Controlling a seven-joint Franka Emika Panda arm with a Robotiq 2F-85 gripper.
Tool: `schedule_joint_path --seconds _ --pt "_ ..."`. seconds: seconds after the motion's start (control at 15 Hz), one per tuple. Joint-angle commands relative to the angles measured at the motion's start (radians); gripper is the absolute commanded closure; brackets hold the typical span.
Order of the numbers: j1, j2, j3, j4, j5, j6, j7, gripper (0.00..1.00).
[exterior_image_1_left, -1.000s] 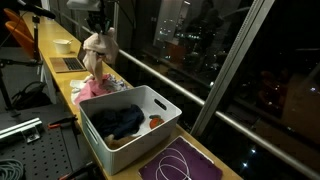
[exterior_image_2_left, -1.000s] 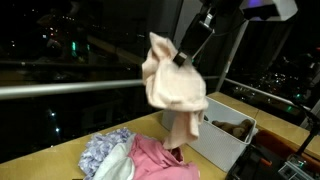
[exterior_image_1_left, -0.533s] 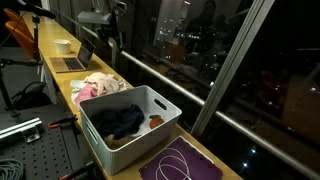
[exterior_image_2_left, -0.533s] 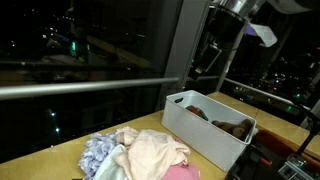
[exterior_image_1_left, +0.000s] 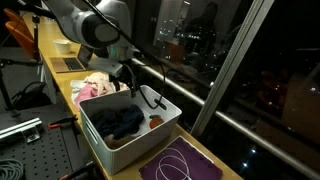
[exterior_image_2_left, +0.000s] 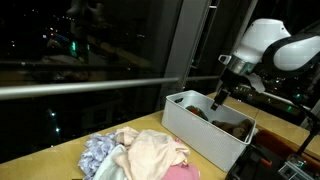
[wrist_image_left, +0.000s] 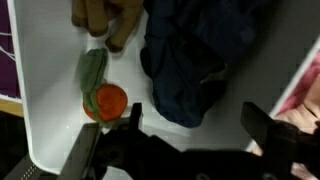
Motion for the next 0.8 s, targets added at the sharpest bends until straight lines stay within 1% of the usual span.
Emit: schedule_joint_path --seconds 0.0,0.2,0.4,0.73 --pt "-0.022 0.143 -0.039 0.033 -0.034 0.090 -0.008 0.00" --pt "-0.023 0.268 -0.047 0.091 -0.016 0.134 -0.012 0.00" --pt "-0.031 0.378 -0.038 0.157 0.007 0.153 -0.027 0.00" --pt "-0.048 0.509 -0.023 0.220 0.037 0.165 -0.030 0.00"
